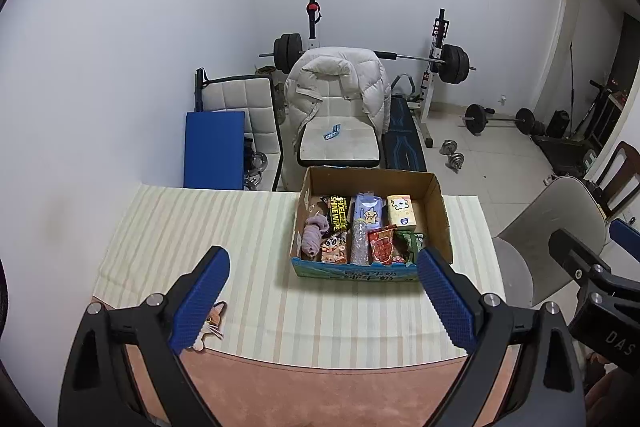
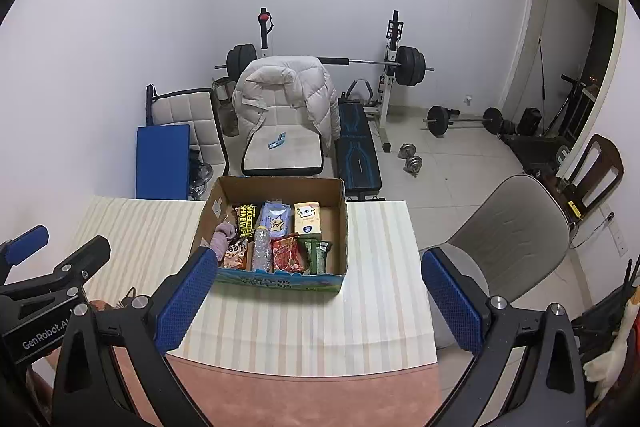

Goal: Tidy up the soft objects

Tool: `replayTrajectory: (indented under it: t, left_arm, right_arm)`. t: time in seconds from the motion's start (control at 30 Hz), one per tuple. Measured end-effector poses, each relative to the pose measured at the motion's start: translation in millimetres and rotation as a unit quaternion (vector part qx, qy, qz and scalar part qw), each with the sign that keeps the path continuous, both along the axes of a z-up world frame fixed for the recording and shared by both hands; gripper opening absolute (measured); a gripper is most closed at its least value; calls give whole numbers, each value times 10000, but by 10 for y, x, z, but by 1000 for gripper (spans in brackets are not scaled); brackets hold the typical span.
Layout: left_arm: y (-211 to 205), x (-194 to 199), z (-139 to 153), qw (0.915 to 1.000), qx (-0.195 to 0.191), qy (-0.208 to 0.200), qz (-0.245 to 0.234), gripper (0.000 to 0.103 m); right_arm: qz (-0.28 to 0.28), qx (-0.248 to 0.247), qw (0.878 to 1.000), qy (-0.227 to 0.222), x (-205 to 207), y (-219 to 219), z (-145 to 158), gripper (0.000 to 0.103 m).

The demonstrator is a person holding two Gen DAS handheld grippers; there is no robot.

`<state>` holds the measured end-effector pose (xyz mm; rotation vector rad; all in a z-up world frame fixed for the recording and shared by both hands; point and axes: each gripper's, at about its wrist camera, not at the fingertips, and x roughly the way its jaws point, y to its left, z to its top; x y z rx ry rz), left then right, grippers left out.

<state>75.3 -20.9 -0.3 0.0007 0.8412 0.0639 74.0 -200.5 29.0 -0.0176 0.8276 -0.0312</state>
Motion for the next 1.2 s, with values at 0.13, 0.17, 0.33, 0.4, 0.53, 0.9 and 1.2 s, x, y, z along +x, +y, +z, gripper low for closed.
replayTrajectory:
  t: [0.13, 0.17, 0.33, 0.4, 0.53, 0.9, 1.2]
  left_arm:
    - [-4, -9, 4, 10000, 5, 14, -6, 96]
    - [-4, -13, 7, 10000, 8, 10, 2, 96]
    - [-7, -17, 7, 10000, 10, 10, 3, 96]
    - [-8, -16, 19, 10000, 23, 5, 2, 96]
    - [-11, -13, 25, 10000, 30, 7, -5, 96]
    - [56, 31, -34, 9999, 4, 150, 22, 103]
    - [66, 20, -25, 10000, 18, 90, 21, 103]
  right_arm:
    - [-9, 7, 10000, 14, 3, 0, 0, 103]
    - [-14, 14, 10000, 20, 4, -3, -4, 103]
    - [-24, 38, 10000, 40, 3, -19, -19, 103]
    - [-21, 40, 10000, 36, 5, -20, -18, 103]
    - [-17, 39, 10000, 37, 6, -21, -19, 103]
    - [-62, 26, 9999, 81, -9, -47, -59, 103]
    - [-78, -4, 9999, 72, -22, -43, -70, 103]
